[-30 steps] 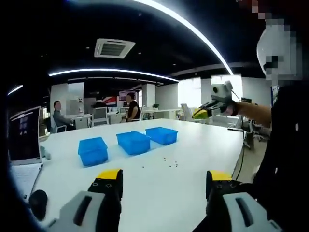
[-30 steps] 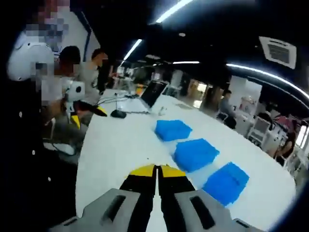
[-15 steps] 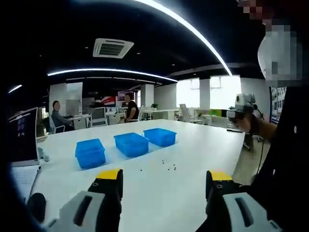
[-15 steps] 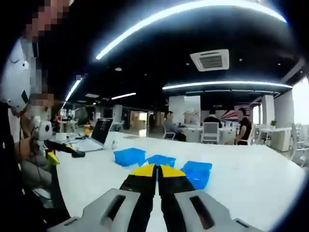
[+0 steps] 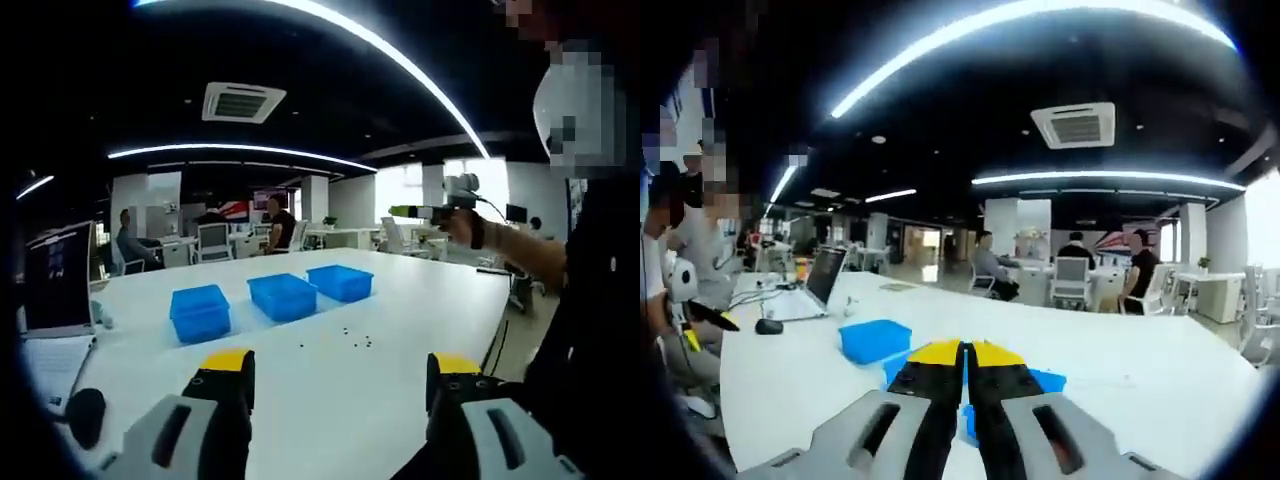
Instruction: Pick up the resistors one by one and place each resistor into its matching bin, sorting the parts by color and model until every resistor is separated into the correct bin for its type
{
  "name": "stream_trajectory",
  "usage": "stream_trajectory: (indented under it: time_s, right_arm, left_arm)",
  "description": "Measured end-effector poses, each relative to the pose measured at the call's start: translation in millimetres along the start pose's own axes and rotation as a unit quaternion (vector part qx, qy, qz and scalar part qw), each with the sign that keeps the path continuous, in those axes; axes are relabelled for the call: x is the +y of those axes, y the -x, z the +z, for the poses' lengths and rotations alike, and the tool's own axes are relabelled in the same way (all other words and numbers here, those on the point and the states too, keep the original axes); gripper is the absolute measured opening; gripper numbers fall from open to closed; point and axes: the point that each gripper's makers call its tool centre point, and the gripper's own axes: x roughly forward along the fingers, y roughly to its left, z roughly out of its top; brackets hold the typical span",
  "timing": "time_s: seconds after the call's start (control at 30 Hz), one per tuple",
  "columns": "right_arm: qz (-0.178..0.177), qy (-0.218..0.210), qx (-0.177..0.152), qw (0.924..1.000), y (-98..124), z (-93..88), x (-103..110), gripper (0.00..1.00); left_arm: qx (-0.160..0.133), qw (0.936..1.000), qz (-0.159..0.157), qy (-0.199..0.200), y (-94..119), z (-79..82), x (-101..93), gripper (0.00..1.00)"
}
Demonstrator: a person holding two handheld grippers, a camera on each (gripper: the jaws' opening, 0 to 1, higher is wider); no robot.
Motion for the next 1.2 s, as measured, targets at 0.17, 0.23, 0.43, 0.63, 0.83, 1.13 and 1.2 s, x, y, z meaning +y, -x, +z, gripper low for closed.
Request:
stream_trajectory:
  time_s: [0.17,0.23,0.43,0.63,0.83,1.13,1.2]
  right_arm:
    - [0.003,-0.010,0.020,0.9997,-45,-6.1,-15,0.05]
    - [-0.005,-0.007,0.036,0.9993,-61,-12.2,-22,0.05]
    - [-0.023,-0.005,0.067,0.9975,-95,-31.5,-37,0.05]
    - [-0.030,-0.009,0.083,0.9960,-100,-44.0,-40,0.05]
    - [-0.023,0.001,0.083,0.9963,-93,-43.9,-31,0.27]
    - [-0.007,0.002,0.063,0.9980,-55,-28.2,-10,0.34]
    - [0.000,-0.005,0.055,0.9985,-42,-26.7,-7,0.34]
  left_arm:
    - [-0.005,1.0000,0.005,0.000,7,2.4,-1.0,0.70]
    - [-0.005,0.9999,0.010,-0.003,10,2.6,1.0,0.70]
    - [-0.007,0.9997,0.021,-0.001,17,2.8,4.3,0.70]
    - [-0.007,0.9997,0.024,0.000,21,1.9,2.9,0.70]
    - [-0.004,0.9998,0.021,0.001,20,0.1,-0.4,0.70]
    - [-0.002,0.9999,0.016,0.001,16,-0.2,-4.0,0.70]
    - [-0.002,0.9999,0.016,0.004,15,0.5,-3.2,0.71]
